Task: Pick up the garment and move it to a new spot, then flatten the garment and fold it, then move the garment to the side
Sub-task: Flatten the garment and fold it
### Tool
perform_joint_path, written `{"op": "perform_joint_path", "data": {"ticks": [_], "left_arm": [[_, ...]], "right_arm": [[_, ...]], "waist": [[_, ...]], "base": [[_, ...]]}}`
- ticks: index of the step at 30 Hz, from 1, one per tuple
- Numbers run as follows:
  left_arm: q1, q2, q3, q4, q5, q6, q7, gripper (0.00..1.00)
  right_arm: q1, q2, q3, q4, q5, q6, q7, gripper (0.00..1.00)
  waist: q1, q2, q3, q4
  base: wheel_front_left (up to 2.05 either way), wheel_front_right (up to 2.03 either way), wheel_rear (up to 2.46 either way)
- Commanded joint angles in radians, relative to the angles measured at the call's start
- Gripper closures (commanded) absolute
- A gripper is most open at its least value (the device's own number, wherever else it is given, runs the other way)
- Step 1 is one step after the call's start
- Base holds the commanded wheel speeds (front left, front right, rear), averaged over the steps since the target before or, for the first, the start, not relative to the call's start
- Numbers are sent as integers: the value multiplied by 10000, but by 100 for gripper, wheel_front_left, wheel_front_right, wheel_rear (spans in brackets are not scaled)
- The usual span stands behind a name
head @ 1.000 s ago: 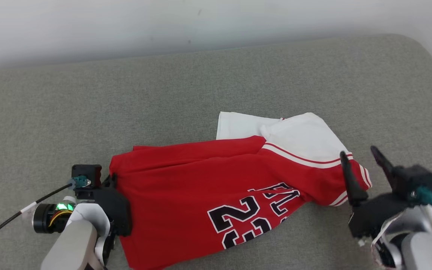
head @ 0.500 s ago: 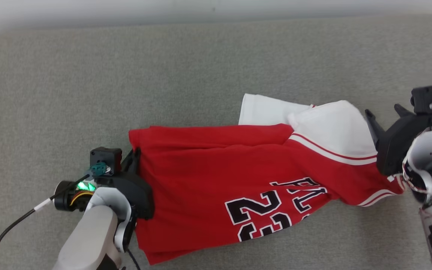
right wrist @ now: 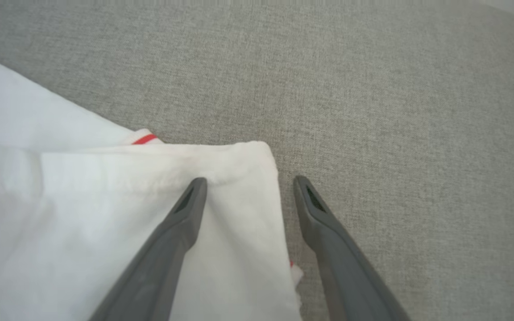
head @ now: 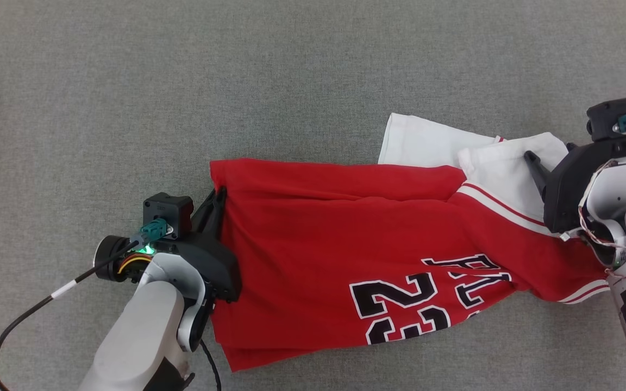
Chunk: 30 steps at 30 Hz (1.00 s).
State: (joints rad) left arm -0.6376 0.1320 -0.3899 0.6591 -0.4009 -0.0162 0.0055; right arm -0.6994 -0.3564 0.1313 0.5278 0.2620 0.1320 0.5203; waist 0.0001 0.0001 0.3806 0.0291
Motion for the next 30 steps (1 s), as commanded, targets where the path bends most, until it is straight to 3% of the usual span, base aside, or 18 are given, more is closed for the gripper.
{"op": "perform_joint_path", "data": {"ticks": [1, 4, 9, 10, 11, 12, 13, 14, 22, 30], "left_arm": [[279, 179, -23, 265, -23, 90, 186, 100], [304, 224, -47, 198, -45, 89, 235, 100], [374, 252, -89, 123, -93, 122, 272, 100], [388, 264, -99, 114, -106, 121, 276, 100], [407, 272, -104, 101, -124, 122, 280, 100], [423, 276, -115, 83, -122, 130, 278, 100], [438, 277, -121, 61, -122, 136, 267, 100], [447, 278, -117, 31, -130, 152, 219, 100], [-208, 250, 357, -325, -683, -6, -245, 100], [-1108, 263, 1446, -922, -2497, -673, 675, 100]], "right_arm": [[-138, -111, 88, 107, 101, -27, 59, 0], [-305, -110, 293, 269, 298, -27, 79, 3], [-424, -177, 633, 431, 579, -27, 41, 25], [-444, -191, 686, 451, 605, -27, 11, 43], [-460, -212, 750, 451, 647, -27, -37, 51], [-475, -247, 799, 447, 658, -27, -118, 65], [-491, -279, 826, 465, 696, -27, -158, 96], [-513, -307, 863, 472, 728, -27, -208, 100], [-1065, -468, 778, 260, 501, -27, -1547, 100], [-1623, -627, 755, -327, 464, -27, -2474, 100]], "waist": [[-1, -1, 6, 4], [-1, -1, 5, 5], [-1, -1, -7, 5], [-1, -1, -16, 4], [-1, -1, -30, 4], [-1, -1, -49, 6], [-1, -1, -72, 7], [-1, -1, -93, 7], [-1, -1, -202, -72], [-1, -1, -483, -303]], "base": [[0, 0, 0], [0, 0, 0], [0, 0, 0], [0, 0, 0], [0, 0, 0], [0, 0, 0], [0, 0, 0], [0, 0, 0], [0, 0, 0], [0, 0, 0]]}}
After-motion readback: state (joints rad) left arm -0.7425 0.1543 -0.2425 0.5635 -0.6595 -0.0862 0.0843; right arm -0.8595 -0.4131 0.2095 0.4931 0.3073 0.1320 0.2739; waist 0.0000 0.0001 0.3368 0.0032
